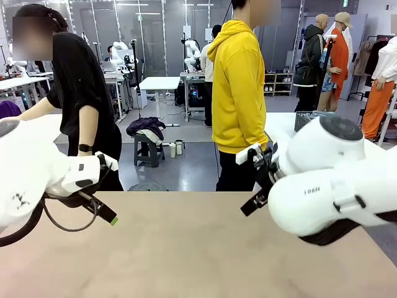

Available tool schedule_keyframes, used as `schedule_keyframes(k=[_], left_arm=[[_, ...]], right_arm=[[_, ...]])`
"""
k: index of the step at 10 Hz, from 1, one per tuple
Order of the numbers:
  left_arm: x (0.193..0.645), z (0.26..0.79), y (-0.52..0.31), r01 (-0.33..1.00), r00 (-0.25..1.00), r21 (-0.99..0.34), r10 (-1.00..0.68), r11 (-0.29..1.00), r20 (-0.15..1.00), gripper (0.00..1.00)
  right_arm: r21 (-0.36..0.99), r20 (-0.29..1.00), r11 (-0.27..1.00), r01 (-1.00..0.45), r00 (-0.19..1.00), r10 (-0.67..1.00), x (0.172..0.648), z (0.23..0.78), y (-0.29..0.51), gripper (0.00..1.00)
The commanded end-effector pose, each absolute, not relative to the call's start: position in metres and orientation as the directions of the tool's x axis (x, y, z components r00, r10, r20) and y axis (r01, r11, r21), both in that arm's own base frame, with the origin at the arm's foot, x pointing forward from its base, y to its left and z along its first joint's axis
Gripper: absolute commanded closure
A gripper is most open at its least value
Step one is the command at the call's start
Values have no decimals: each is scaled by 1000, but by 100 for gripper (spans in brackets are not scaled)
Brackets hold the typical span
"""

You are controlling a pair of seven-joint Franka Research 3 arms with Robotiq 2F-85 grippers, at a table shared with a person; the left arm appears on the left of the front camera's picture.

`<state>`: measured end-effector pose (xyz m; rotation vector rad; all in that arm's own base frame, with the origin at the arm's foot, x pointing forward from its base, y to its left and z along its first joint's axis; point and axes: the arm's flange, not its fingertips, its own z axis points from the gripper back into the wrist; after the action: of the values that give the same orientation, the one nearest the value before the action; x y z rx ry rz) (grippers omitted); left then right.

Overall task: Fold the towels and place them in the basket.
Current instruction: When a person lays out a Towel with hook on the table, fold it in half twice.

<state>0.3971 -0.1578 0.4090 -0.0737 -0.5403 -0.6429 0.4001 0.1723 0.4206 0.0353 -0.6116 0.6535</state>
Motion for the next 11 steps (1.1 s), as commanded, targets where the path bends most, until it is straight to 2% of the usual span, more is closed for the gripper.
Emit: schedule_keyframes(k=[1,4,6,7,8,9,11], left_arm=[[391,446,-145,648,663,29,-583,761,470,0],[375,489,-119,703,691,-210,-583,679,427,0],[367,515,-71,664,741,-385,-494,641,456,0],[361,520,-44,635,772,-478,-464,607,435,0],[354,522,-13,616,787,-590,-417,521,454,0],[347,522,23,615,788,-640,-337,460,515,0],[329,517,82,612,785,-679,-210,405,582,0]], right_arm=[[-52,525,805,-591,669,526,398,457,166,0],[122,532,811,-572,727,433,401,497,130,0],[370,502,722,-584,780,374,401,515,74,0],[481,499,663,-574,801,331,401,518,42,0],[583,492,592,-557,821,289,399,516,9,0],[662,486,528,-532,841,237,396,512,-28,0],[739,529,415,-531,838,131,381,508,-88,0]])
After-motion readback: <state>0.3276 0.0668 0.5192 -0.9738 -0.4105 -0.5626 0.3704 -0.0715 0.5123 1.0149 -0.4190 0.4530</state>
